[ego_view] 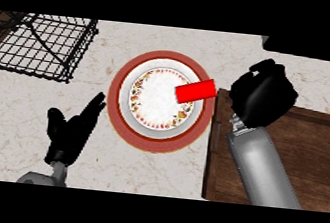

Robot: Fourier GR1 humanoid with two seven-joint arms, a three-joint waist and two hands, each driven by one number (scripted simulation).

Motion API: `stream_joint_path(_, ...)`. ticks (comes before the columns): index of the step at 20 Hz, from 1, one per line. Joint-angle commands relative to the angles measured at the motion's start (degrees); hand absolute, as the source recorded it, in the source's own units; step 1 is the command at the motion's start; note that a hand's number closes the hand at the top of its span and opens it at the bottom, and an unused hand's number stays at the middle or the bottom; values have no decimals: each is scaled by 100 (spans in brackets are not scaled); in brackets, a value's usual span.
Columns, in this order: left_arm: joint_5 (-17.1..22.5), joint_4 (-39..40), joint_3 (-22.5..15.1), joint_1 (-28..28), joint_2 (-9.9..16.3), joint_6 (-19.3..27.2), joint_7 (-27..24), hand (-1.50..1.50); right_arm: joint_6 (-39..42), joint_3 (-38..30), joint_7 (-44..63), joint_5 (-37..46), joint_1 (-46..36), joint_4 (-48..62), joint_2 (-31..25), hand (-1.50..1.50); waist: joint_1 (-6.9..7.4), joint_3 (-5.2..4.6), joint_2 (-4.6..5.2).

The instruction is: Pick the can from the tray and place it in the plate

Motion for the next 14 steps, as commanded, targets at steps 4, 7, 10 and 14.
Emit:
stream_joint_path(4,36,159,23,8,35,-79,94,0,-1403,122,1327,-1354,280,708,52,-150,35,-26,17)
stream_joint_path(7,28,143,12,-78,-63,-15,106,0,-2083,243,926,-1606,166,900,53,-150,-31,-30,-1)
stream_joint_path(10,-48,168,-34,54,-105,57,63,0,-2782,206,530,-1556,77,702,52,-150,-116,-32,-39)
stream_joint_path(14,-5,187,86,-73,-65,79,147,0,-3691,295,471,-1259,261,546,53,-150,-208,-36,-69)
